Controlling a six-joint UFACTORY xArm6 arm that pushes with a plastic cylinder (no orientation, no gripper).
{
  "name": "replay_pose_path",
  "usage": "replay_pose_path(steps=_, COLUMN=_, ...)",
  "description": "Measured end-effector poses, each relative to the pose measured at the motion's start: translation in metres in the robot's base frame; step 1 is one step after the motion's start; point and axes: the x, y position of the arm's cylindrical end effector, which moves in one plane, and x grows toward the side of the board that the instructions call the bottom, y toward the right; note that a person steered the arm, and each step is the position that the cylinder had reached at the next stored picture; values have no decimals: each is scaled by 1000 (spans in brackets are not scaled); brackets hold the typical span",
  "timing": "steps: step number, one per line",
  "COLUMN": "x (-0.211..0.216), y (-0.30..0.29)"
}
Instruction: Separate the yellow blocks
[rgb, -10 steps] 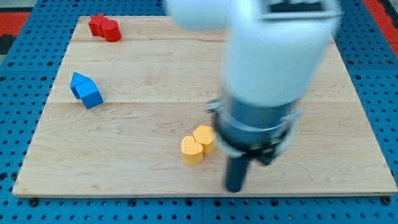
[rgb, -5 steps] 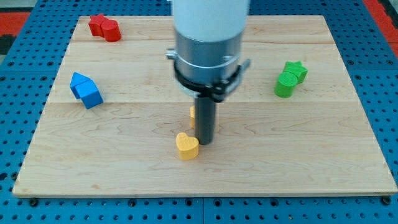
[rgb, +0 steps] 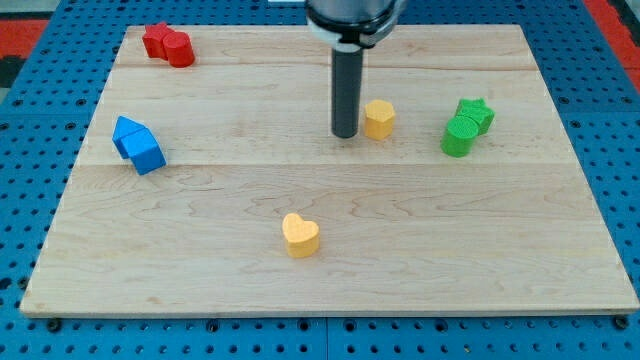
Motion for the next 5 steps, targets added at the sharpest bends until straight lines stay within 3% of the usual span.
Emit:
replay_pose_path(steps=1, x=-7, y=38)
replay_pose_path(steps=2, x=-13, y=15)
replay_pose_path(steps=3, x=-46, y=10)
replay_pose_path(steps=4, x=-11, y=71)
replay_pose_path(steps=5, x=-1, y=35)
